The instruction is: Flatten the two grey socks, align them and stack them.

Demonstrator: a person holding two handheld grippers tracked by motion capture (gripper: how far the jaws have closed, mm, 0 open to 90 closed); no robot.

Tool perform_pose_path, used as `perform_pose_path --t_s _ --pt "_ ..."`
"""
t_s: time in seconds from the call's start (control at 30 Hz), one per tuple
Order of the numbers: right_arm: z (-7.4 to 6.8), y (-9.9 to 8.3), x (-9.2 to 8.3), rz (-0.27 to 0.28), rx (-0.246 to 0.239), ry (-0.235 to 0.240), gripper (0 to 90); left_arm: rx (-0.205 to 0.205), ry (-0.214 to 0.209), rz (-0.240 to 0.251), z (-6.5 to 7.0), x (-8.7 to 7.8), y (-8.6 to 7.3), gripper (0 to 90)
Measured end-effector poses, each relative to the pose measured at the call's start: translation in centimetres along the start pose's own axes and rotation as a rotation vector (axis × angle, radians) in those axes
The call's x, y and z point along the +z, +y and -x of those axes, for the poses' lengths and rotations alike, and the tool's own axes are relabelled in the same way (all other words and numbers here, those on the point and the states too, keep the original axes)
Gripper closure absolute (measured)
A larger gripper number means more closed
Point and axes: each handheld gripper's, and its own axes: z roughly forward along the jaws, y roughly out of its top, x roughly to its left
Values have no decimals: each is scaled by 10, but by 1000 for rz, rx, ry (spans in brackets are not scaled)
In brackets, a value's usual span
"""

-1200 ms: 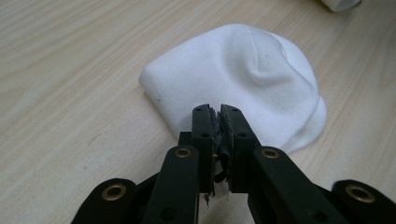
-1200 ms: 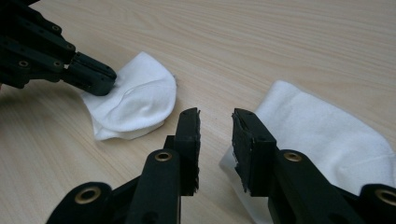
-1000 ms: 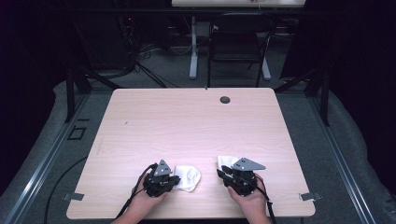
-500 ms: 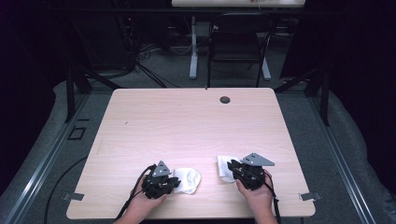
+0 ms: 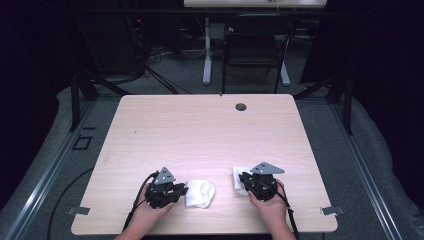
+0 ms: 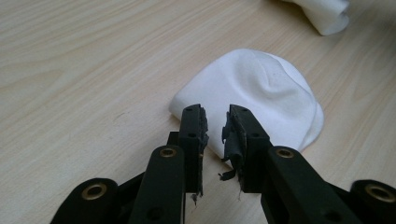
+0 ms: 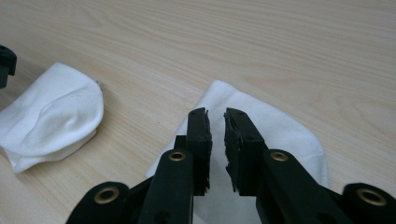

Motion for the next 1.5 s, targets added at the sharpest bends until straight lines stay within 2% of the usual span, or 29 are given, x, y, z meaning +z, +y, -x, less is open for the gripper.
perform_pose_path --t_s 0.27,0.37,0.5,0.57,0.7,0.87,0.93,1.13,1.23,1.3,1.5 --pt "-3 1 7 -23 -9 14 812 -12 7 -5 -5 0 0 749" --pt "-5 0 10 -29 -16 19 807 -3 5 -9 -5 0 0 749" --pt "-13 2 17 -49 -49 32 799 -3 2 -4 -3 -1 0 747" --pt "-17 2 23 -79 -79 36 798 -2 2 -4 -3 -1 0 747" --pt "-21 -1 32 -128 -109 26 798 -8 0 -3 -3 -1 0 746" --pt "-20 2 39 -128 -75 44 804 -12 -2 3 -4 -2 0 743" --pt "-20 4 43 -123 -81 47 807 -13 -4 3 -4 -3 0 742" --pt "-27 23 66 -143 -128 57 817 -17 -6 3 -7 -3 1 733" --pt "-31 31 80 -132 -110 86 821 -30 -6 8 -8 -4 0 733" --pt "-34 37 89 -138 -103 107 823 -22 -3 6 -10 -4 0 733" --pt "-48 56 114 -150 -143 119 827 -38 -4 10 -10 -5 0 725"
